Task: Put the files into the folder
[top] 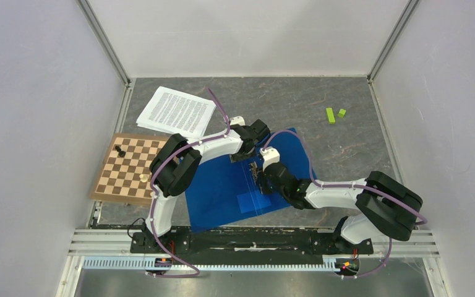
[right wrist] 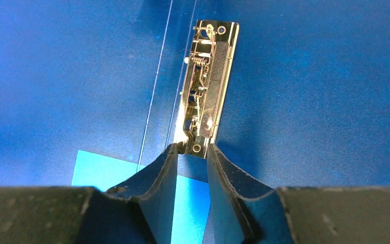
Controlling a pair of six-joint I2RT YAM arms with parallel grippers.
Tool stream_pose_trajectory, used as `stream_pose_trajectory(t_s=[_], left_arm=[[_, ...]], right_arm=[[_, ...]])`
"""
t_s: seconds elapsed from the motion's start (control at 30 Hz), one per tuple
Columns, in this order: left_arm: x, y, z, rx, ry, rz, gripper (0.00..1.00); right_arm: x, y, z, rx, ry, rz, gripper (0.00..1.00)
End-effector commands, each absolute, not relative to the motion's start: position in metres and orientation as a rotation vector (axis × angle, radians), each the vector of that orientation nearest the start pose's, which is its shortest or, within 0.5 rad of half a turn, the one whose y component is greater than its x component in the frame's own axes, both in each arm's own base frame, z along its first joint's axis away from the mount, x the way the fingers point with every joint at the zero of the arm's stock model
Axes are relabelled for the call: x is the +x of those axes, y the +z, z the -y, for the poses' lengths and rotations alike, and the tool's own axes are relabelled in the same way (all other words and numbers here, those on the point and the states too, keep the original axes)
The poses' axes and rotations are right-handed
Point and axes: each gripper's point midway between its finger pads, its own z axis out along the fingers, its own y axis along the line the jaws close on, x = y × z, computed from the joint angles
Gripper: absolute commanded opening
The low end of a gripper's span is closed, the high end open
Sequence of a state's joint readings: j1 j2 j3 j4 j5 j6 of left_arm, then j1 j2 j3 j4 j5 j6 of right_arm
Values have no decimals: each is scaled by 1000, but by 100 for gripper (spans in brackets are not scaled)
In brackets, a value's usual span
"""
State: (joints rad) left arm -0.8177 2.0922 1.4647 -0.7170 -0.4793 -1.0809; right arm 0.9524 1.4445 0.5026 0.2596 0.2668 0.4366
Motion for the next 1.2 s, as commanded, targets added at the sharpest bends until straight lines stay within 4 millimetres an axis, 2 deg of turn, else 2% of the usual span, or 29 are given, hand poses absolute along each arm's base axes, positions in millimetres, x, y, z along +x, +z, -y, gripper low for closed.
stream_pose_trajectory(t_s=[0.0, 0.13, 0.3, 0.67, 0.83, 1.17], left_arm=[[241, -101, 239, -429, 389, -2894, 58], [240, -103, 237, -420, 395, -2898, 58], [239, -104, 236, -422, 392, -2906, 57], [238, -107, 234, -433, 390, -2920, 54], [236, -108, 231, -436, 399, -2930, 52], [225, -114, 221, -419, 427, -2966, 50]], right_arm=[[239, 43, -274, -386, 448, -2173, 29], [239, 39, -278, -388, 455, -2188, 26], [231, 35, -280, -393, 480, -2195, 27], [222, 23, -275, -400, 444, -2231, 17], [218, 11, -264, -403, 387, -2261, 15], [216, -16, -225, -353, 71, -2350, 10]])
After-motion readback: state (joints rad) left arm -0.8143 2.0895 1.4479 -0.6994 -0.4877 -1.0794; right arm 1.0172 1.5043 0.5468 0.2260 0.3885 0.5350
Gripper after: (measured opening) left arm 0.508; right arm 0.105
